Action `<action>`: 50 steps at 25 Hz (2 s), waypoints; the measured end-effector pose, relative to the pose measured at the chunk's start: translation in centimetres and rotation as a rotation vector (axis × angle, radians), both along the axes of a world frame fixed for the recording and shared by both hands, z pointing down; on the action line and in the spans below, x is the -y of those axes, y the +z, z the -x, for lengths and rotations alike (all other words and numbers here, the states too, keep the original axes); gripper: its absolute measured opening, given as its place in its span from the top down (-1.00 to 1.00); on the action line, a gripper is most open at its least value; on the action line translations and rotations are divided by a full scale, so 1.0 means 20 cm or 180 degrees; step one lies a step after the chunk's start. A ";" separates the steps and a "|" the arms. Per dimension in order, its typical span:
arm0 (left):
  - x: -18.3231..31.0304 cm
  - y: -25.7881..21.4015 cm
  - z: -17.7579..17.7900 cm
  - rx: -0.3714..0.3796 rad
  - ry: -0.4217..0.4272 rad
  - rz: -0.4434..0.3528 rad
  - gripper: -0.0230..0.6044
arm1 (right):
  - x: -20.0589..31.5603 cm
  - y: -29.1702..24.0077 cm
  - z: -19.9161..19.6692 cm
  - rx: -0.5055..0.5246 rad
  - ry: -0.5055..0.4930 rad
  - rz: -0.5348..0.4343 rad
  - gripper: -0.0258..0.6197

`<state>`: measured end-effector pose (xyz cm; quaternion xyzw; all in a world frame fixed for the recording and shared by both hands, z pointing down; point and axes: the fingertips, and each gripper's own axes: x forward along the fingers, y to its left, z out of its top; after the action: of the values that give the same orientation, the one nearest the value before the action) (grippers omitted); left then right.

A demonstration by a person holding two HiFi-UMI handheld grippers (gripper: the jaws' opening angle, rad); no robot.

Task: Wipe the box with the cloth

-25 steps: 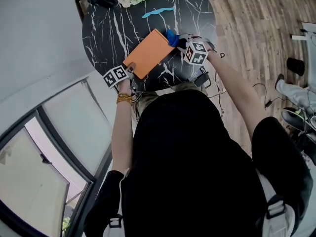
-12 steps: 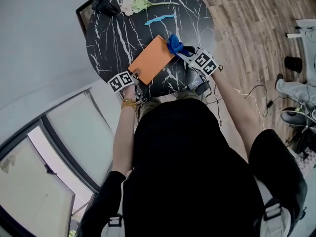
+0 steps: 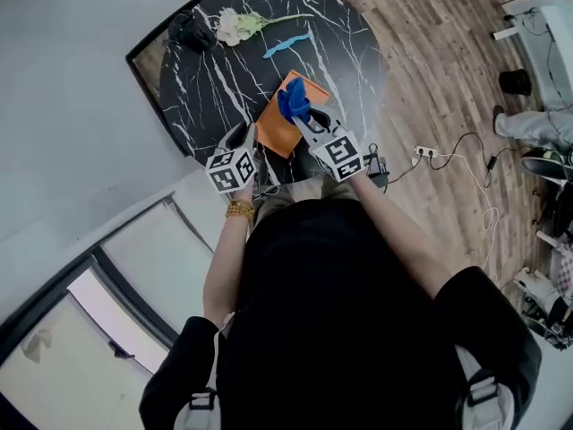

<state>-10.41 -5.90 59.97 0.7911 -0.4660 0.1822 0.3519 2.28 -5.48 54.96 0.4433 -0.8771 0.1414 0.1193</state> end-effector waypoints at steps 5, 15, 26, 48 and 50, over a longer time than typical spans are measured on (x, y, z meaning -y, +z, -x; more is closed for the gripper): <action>0.05 -0.16 -0.03 0.0414 0.0398 -0.0913 0.78 | -0.07 -0.04 0.10 -0.0068 0.0348 -0.0064 0.72; -0.05 -0.23 -0.04 0.0451 0.0817 -0.1625 0.90 | -0.16 -0.04 0.20 -0.0107 0.0721 -0.0176 0.72; -0.07 -0.16 -0.02 0.0579 0.0911 -0.1554 0.90 | -0.19 0.06 0.28 -0.0126 0.0745 -0.0055 0.72; -0.10 -0.07 -0.08 0.0671 0.1113 -0.1323 0.90 | -0.19 0.15 0.25 -0.0297 0.0718 0.0106 0.73; -0.09 -0.07 -0.08 0.0663 0.1115 -0.1361 0.90 | -0.19 0.16 0.25 -0.0309 0.0715 0.0113 0.73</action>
<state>-8.82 -4.13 58.58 0.8927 -0.3838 0.2180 0.0907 -2.69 -1.68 58.12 0.5429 -0.8125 0.1477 0.1528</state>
